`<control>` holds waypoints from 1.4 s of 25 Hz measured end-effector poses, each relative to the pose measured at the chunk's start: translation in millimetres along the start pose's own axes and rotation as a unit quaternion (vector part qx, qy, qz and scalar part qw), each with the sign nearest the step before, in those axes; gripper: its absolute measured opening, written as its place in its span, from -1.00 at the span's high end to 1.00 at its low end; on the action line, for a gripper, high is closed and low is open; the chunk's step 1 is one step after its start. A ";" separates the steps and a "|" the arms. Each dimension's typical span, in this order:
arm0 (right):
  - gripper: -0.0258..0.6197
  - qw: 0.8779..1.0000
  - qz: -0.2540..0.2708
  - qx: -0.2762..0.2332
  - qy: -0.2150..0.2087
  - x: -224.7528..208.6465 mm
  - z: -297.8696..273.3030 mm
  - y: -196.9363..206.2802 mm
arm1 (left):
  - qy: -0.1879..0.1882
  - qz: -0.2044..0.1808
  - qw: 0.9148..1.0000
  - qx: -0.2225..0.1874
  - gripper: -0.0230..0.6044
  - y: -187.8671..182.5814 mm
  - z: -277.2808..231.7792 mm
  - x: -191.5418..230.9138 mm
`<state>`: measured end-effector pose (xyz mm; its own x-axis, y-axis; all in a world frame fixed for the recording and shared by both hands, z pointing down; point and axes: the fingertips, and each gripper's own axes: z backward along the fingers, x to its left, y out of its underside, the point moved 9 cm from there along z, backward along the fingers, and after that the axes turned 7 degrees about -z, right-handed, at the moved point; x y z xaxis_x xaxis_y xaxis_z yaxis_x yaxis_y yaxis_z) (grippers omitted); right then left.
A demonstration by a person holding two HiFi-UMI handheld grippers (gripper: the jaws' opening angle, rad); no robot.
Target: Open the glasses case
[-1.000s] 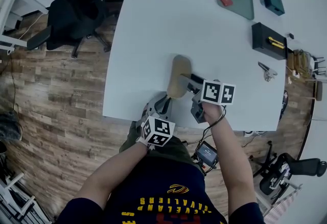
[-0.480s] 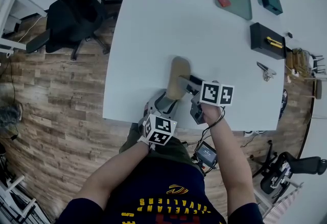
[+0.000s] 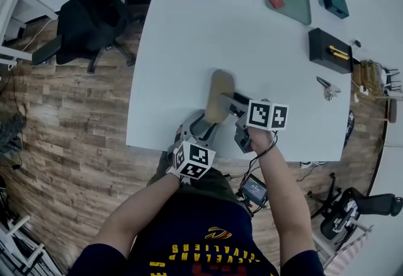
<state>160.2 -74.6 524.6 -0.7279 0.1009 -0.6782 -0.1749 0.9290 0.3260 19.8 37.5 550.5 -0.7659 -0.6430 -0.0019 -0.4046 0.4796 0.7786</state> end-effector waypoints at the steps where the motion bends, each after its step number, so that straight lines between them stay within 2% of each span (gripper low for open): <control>1: 0.03 1.000 0.000 0.000 0.000 0.1 -0.2 0.0 | 0.002 -0.002 1.000 0.000 0.29 0.3 0.2 0.5; 11: 0.03 1.000 -0.001 -0.001 0.001 1.3 -2.2 1.2 | 0.031 -0.051 0.998 -0.001 0.36 3.6 2.3 8.4; 19: 0.03 1.000 -0.001 -0.001 0.003 2.0 -1.9 1.4 | 0.067 -0.108 0.992 0.003 0.39 4.2 3.4 15.1; 22: 0.03 1.000 -0.003 -0.002 0.004 2.2 -1.3 1.3 | 0.067 -0.095 0.993 0.005 0.38 2.8 2.9 15.3; 26: 0.03 1.000 -0.003 -0.004 0.005 2.3 -1.2 1.2 | 0.048 -0.046 0.998 0.003 0.37 2.8 2.3 12.7; 30: 0.03 1.000 -0.002 -0.004 0.005 1.8 -0.7 0.7 | 0.042 -0.052 0.998 0.000 0.39 2.8 2.1 10.5; 35: 0.03 1.000 -0.002 -0.004 0.005 2.0 -1.1 1.6 | 0.060 -0.083 0.995 -0.001 0.46 4.6 3.3 14.3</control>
<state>157.7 -73.3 524.4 -0.7339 0.0928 -0.6729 -0.1840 0.9265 0.3284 5.3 32.4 551.9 -0.6234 -0.7799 -0.0566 -0.5200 0.3593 0.7749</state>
